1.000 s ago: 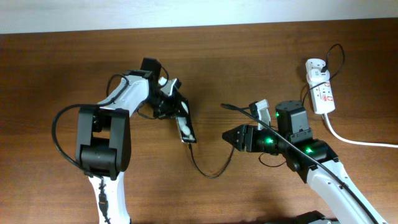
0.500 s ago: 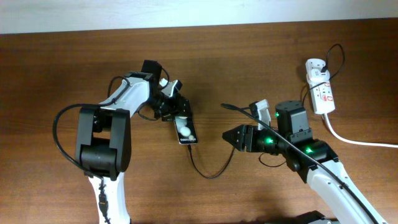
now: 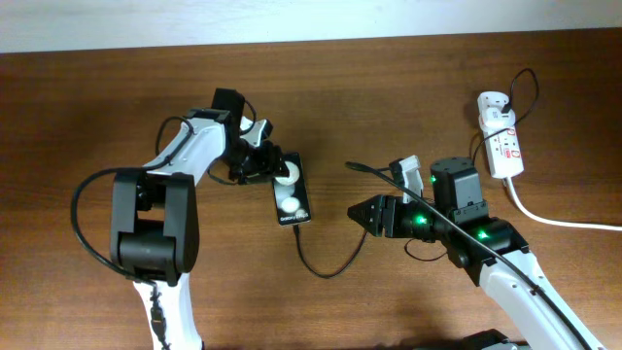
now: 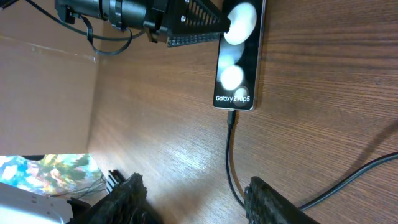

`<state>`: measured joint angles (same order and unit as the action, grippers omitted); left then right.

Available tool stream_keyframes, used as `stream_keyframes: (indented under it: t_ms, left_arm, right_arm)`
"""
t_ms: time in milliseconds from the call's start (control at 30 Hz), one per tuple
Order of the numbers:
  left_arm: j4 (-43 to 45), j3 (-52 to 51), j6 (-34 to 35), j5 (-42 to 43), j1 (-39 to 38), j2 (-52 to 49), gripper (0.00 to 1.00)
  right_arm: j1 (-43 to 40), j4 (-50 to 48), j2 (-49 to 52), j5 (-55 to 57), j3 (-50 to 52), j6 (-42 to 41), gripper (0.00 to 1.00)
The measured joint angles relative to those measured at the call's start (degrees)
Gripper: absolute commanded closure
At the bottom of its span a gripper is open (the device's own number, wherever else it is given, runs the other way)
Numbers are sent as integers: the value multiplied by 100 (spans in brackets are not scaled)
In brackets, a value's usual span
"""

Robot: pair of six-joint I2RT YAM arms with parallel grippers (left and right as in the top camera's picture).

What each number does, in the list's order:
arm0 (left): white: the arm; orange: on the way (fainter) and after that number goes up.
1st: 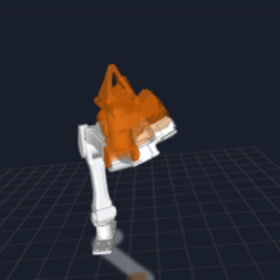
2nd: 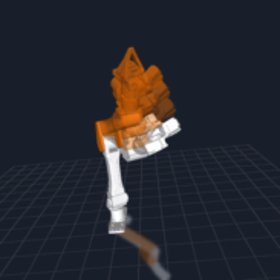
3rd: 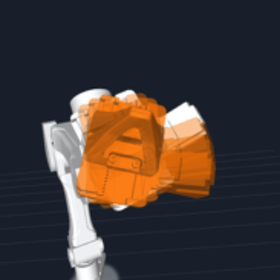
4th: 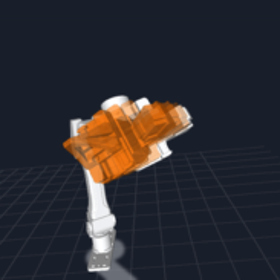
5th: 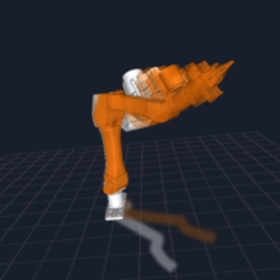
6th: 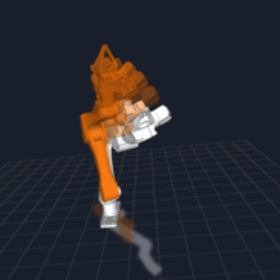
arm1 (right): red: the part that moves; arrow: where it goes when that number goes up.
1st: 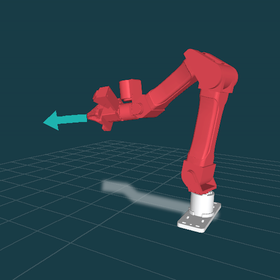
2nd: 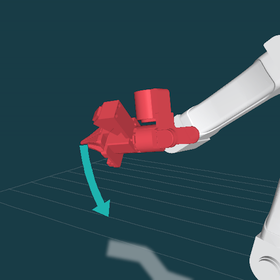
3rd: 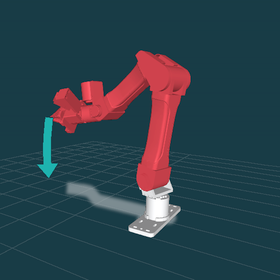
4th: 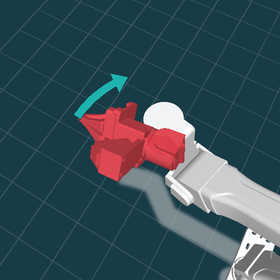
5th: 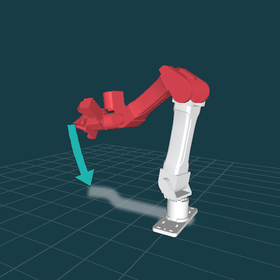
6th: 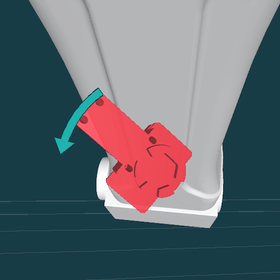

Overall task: Plug charger to phone and switch on socket
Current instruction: 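Lower the phone onto the table with the left gripper and release it, then release the cable and move the right gripper to the power strip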

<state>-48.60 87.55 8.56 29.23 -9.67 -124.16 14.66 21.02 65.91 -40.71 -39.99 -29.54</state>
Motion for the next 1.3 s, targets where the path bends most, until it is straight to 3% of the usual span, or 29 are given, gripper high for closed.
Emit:
stream_keyframes:
  t_ms: [267, 433, 567, 633, 800, 933, 1133, 1300]
  left_arm:
    - [-254, 173, 2, -533, 7, 17, 40]
    - [-920, 1132, 0, -855, 114, 326, 39]
    - [-1176, 1860, 2, -872, 111, 1558, 23]
    - [-1200, 1915, 0, -874, 114, 2181, 1]
    - [-1228, 1919, -2, -874, 114, 3042, 1]
    - [-1252, 1919, -2, -874, 111, 3128, 1]
    - [-1272, 1919, -2, -874, 111, 3128, 1]
    - [-1285, 1919, -2, -874, 114, 3128, 1]
  right_arm:
    - [0, 114, 0, 0, 0, 168, 45]
    - [0, 133, 0, 9, 0, 278, 45]
    - [0, 133, 0, 22, 0, 293, 46]
    - [0, 133, 0, 22, 0, 302, 46]
    - [0, 323, 4, 26, -116, 372, 46]
    - [0, 1156, 7, 271, -645, 675, 46]
    - [0, 1665, 4, 577, -844, 946, 46]
    - [-7, 3040, 26, 1685, -1912, 1182, 46]
